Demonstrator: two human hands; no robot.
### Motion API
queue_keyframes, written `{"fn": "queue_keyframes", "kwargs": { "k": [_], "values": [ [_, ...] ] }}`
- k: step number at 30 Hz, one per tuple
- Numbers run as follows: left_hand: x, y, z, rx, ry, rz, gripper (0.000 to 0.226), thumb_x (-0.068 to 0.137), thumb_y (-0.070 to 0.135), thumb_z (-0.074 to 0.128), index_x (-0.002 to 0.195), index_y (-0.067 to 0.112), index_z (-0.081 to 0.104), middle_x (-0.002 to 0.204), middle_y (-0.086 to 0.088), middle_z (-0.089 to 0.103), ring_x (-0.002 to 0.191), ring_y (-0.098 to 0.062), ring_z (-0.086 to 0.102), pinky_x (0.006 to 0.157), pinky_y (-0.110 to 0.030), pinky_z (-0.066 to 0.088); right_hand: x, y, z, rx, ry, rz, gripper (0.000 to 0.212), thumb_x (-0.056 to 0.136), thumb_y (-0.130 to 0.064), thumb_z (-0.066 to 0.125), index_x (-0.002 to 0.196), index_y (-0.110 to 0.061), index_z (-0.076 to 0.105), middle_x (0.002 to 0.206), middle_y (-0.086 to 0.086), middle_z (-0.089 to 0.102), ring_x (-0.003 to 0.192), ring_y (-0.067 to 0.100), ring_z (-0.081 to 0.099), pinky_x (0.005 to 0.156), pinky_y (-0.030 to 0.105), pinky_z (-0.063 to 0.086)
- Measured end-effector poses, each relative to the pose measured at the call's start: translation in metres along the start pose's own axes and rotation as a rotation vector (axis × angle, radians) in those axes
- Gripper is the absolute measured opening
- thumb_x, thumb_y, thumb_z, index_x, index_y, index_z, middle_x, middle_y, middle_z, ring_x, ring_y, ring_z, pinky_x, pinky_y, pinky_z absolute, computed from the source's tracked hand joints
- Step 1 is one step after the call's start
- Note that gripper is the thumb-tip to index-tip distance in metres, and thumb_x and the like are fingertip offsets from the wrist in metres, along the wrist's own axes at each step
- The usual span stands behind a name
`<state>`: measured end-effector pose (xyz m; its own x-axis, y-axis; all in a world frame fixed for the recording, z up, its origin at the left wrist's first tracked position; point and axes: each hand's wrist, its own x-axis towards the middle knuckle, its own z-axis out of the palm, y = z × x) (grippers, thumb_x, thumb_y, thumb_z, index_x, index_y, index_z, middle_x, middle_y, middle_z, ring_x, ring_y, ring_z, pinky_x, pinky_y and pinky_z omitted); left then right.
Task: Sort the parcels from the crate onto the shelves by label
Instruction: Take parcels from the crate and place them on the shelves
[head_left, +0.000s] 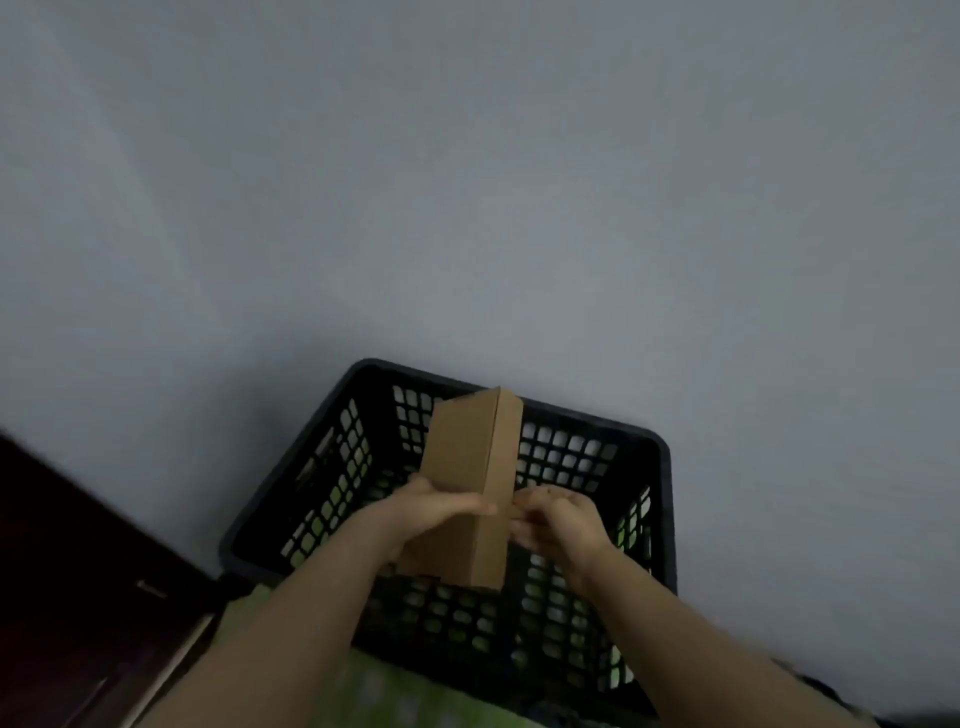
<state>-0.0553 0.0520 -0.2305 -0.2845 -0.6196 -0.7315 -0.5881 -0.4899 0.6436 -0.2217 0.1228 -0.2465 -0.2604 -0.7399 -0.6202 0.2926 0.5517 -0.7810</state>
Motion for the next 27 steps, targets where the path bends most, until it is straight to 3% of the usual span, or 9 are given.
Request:
{"fn": "queue_keyframes", "kwargs": {
  "k": [4, 7, 9, 11, 14, 18, 21, 23, 27],
  "values": [
    [-0.098, -0.014, -0.012, -0.241, -0.013, 0.108, 0.1, 0.042, 0.052, 0.079, 0.13, 0.015, 0.048, 0.119, -0.009, 0.06, 0.109, -0.027, 0.056, 0.088, -0.04, 0.047, -0.042, -0.021, -0.004, -0.144, -0.163, -0.167, 0.024, 0.085, 0.003, 0.06, 0.106, -0.007, 0.062, 0.092, 0.008, 0.072, 0.083, 0.019, 0.067, 0.073, 0.03, 0.052],
    [-0.166, -0.037, -0.007, -0.329, -0.004, 0.147, 0.098, 0.039, 0.05, 0.084, 0.125, 0.012, 0.056, 0.116, -0.012, 0.066, 0.104, -0.028, 0.062, 0.088, -0.041, 0.05, -0.067, -0.037, 0.004, -0.221, -0.278, -0.326, 0.047, 0.08, 0.01, 0.061, 0.123, -0.009, 0.056, 0.113, 0.004, 0.061, 0.106, 0.02, 0.058, 0.091, 0.035, 0.05],
    [-0.207, -0.053, 0.002, -0.382, -0.011, 0.174, 0.101, 0.029, 0.051, 0.089, 0.118, 0.011, 0.061, 0.106, -0.011, 0.07, 0.093, -0.025, 0.067, 0.079, -0.036, 0.053, -0.084, -0.047, 0.02, -0.269, -0.412, -0.419, 0.068, 0.075, 0.013, 0.062, 0.136, -0.013, 0.046, 0.131, 0.001, 0.05, 0.125, 0.018, 0.045, 0.106, 0.039, 0.041],
    [-0.246, -0.068, 0.011, -0.451, 0.01, 0.171, 0.099, 0.021, 0.05, 0.09, 0.108, 0.011, 0.064, 0.094, -0.009, 0.073, 0.081, -0.022, 0.07, 0.07, -0.031, 0.055, -0.106, -0.054, 0.039, -0.326, -0.601, -0.486, 0.084, 0.068, 0.014, 0.062, 0.143, -0.017, 0.04, 0.141, -0.001, 0.046, 0.133, 0.019, 0.039, 0.105, 0.04, 0.042],
    [-0.296, -0.096, 0.02, -0.541, 0.112, 0.197, 0.097, 0.024, 0.052, 0.088, 0.108, 0.01, 0.065, 0.096, -0.013, 0.069, 0.086, -0.026, 0.064, 0.08, -0.035, 0.05, -0.145, -0.054, 0.07, -0.395, -0.87, -0.484, 0.071, 0.063, 0.015, 0.053, 0.13, -0.012, 0.051, 0.114, 0.013, 0.061, 0.105, 0.03, 0.058, 0.074, 0.04, 0.051],
    [-0.362, -0.135, 0.028, -0.654, 0.295, 0.192, 0.072, 0.045, 0.054, 0.078, 0.1, 0.009, 0.069, 0.092, -0.014, 0.068, 0.081, -0.025, 0.063, 0.074, -0.032, 0.05, -0.197, -0.042, 0.102, -0.438, -1.08, -0.406, 0.047, 0.051, 0.002, 0.05, 0.096, -0.008, 0.058, 0.084, 0.012, 0.065, 0.079, 0.028, 0.064, 0.054, 0.032, 0.05],
    [-0.409, -0.171, 0.028, -0.839, 0.527, 0.251, 0.059, 0.07, 0.064, 0.063, 0.096, 0.011, 0.067, 0.088, -0.015, 0.067, 0.081, -0.028, 0.064, 0.079, -0.038, 0.049, -0.224, -0.023, 0.123, -0.336, -1.097, -0.314, 0.04, 0.051, 0.001, 0.05, 0.089, -0.01, 0.061, 0.084, 0.014, 0.064, 0.075, 0.027, 0.062, 0.051, 0.029, 0.051],
    [-0.44, -0.199, 0.028, -0.943, 0.729, 0.324, 0.065, 0.076, 0.067, 0.052, 0.107, 0.012, 0.067, 0.095, -0.015, 0.067, 0.094, -0.031, 0.063, 0.09, -0.043, 0.047, -0.243, -0.006, 0.138, -0.313, -1.111, -0.264, 0.039, 0.058, -0.001, 0.053, 0.094, -0.011, 0.063, 0.096, 0.018, 0.066, 0.084, 0.03, 0.062, 0.061, 0.032, 0.053],
    [-0.5, -0.249, 0.051, -1.001, 1.027, 0.415, 0.061, 0.072, 0.05, 0.07, 0.119, 0.012, 0.063, 0.113, -0.017, 0.065, 0.104, -0.029, 0.061, 0.093, -0.041, 0.047, -0.298, 0.04, 0.17, -0.355, -1.194, -0.177, 0.029, 0.074, -0.008, 0.057, 0.099, -0.021, 0.064, 0.102, 0.012, 0.068, 0.092, 0.032, 0.062, 0.072, 0.041, 0.05]
  ]
}}
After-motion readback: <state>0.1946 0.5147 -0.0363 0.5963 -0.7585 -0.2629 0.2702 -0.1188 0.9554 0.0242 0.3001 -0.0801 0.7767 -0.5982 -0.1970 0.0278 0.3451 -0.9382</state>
